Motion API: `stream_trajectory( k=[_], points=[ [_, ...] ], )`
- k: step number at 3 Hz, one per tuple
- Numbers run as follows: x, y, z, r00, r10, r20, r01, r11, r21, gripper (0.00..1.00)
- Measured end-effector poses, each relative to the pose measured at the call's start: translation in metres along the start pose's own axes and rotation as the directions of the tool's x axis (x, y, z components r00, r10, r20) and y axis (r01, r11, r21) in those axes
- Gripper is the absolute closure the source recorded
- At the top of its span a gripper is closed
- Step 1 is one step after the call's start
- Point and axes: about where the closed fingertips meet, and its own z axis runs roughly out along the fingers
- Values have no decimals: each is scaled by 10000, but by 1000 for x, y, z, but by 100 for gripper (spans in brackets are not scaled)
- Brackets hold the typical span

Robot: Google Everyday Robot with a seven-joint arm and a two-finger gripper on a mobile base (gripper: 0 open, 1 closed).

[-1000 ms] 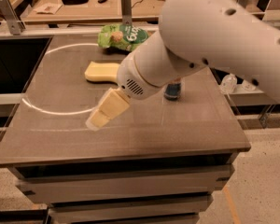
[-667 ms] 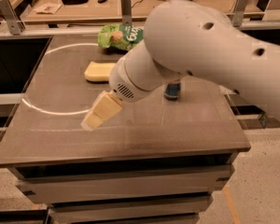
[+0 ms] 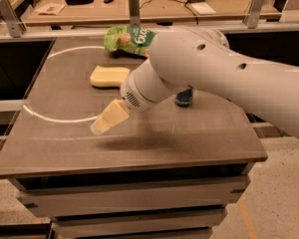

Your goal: Move sponge near green rice chip bag

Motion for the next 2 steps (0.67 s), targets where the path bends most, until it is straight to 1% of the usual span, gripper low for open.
stream_trajectory(
  k=[1, 2],
  points=[
    [-18, -21, 3, 9883, 801, 1298, -805, 9968, -20, 0],
    [-39, -37, 4, 9725, 813, 2182, -867, 9961, 153, 0]
  ],
)
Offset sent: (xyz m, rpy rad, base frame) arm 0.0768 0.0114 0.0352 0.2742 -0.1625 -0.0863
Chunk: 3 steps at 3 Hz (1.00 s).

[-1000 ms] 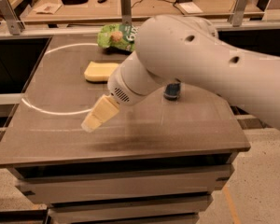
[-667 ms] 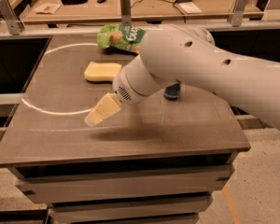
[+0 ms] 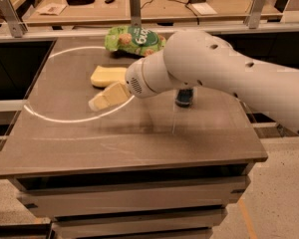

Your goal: Move sponge near green rice chip bag

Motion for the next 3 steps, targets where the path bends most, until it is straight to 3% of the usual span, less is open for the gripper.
stream_trajectory(
  k=[2, 3],
  points=[
    [-9, -2, 11, 9950, -890, -464, 914, 9943, 548, 0],
    [-9, -2, 11, 9949, -892, -465, 918, 9942, 559, 0]
  ],
)
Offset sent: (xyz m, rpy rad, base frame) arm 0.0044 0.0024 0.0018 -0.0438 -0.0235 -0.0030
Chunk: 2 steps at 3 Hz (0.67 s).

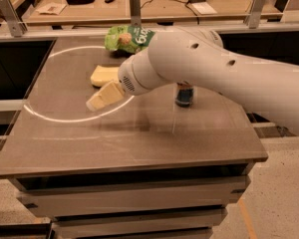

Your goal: Move sponge near green rice chip bag

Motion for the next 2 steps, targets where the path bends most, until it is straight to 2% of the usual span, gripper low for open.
stream_trajectory(
  k=[1, 2],
  points=[
    [2, 3, 12, 9983, 566, -109, -566, 9984, -4, 0],
    [4, -2, 38, 9883, 1516, -157, -1514, 9884, 130, 0]
  ],
)
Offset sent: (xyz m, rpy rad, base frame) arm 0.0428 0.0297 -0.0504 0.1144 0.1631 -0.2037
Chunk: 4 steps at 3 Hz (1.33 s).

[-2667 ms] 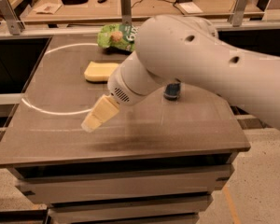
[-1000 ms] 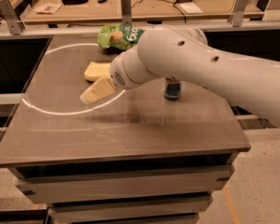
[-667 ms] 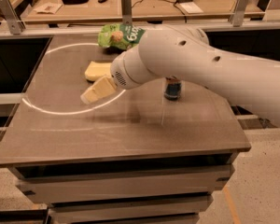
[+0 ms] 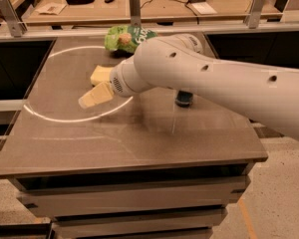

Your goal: Move sponge near green rice chip bag

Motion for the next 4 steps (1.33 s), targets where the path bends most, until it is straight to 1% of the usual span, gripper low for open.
stream_trajectory(
  k=[1, 2, 3, 4],
  points=[
    [-3, -12, 16, 9979, 624, 169, -629, 9976, 307, 0],
    [-8, -37, 18, 9966, 708, 423, -740, 9941, 795, 0],
    [-9, -48, 20, 9956, 717, 609, -769, 9932, 877, 0],
    [-12, -50, 32, 9941, 583, 910, -632, 9967, 517, 0]
  ],
)
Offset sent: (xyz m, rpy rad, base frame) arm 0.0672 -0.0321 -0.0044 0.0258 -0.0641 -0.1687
